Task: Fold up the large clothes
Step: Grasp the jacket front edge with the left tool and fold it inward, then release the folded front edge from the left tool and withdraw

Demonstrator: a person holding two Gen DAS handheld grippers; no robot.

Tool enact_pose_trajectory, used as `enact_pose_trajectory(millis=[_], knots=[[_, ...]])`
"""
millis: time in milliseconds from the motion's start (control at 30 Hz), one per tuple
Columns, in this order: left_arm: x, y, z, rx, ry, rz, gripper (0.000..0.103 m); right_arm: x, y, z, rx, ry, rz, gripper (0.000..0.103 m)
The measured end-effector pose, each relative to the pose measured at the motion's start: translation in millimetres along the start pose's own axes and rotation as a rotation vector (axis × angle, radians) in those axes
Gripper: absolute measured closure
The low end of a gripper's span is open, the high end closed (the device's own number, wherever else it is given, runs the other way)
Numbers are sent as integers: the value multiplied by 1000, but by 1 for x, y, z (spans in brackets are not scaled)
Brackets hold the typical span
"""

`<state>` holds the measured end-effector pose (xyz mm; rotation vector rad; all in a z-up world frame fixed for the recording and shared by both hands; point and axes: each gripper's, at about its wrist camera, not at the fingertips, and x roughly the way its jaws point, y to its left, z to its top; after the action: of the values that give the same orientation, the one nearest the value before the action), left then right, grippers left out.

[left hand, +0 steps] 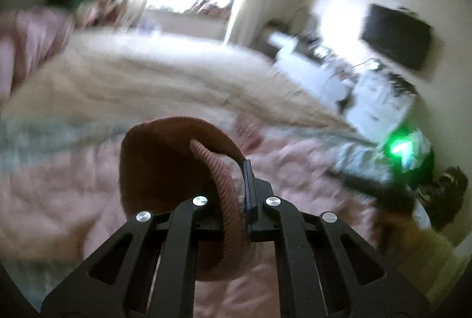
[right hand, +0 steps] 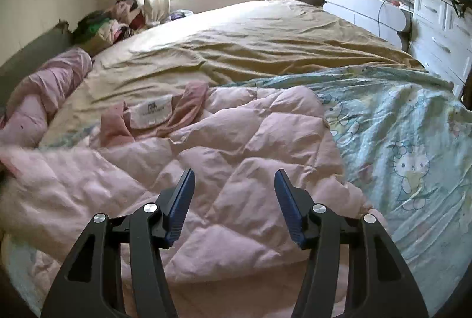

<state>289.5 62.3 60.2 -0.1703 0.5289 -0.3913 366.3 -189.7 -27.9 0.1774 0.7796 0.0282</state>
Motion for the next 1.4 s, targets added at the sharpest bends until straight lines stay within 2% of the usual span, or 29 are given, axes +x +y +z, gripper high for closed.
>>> enact_pose_trajectory(millis=[100, 167, 200, 300, 400, 567, 700, 800, 867, 967, 1400], knots=[[-25, -14, 36, 28, -104, -24, 101, -4, 2, -1, 12, -20, 21, 48], [-30, -13, 51, 44, -130, -25, 101, -6, 5, 1, 19, -42, 43, 46], [-26, -8, 55, 54, -131, 1, 101, -5, 7, 3, 22, -48, 49, 45], [7, 26, 44, 6, -39, 76, 101, 2, 14, 7, 5, -30, 34, 44], [40, 66, 10, -48, 68, 164, 101, 12, 23, 5, -28, 7, 10, 44], [71, 109, -52, -125, 216, 204, 101, 19, 23, 1, -50, 16, -7, 44], [79, 124, -74, -172, 280, 205, 99, 27, 17, 2, -44, 30, -32, 44], [83, 133, -83, -210, 307, 205, 96, 36, 7, 3, -50, 55, -65, 44], [84, 135, -88, -246, 327, 197, 96, 49, 0, 2, -69, 104, -114, 43], [86, 134, -94, -260, 333, 194, 95, 68, -16, -4, -30, 184, -124, 43], [85, 120, -94, -193, 368, 224, 92, 80, -21, -13, 8, 191, -135, 42]])
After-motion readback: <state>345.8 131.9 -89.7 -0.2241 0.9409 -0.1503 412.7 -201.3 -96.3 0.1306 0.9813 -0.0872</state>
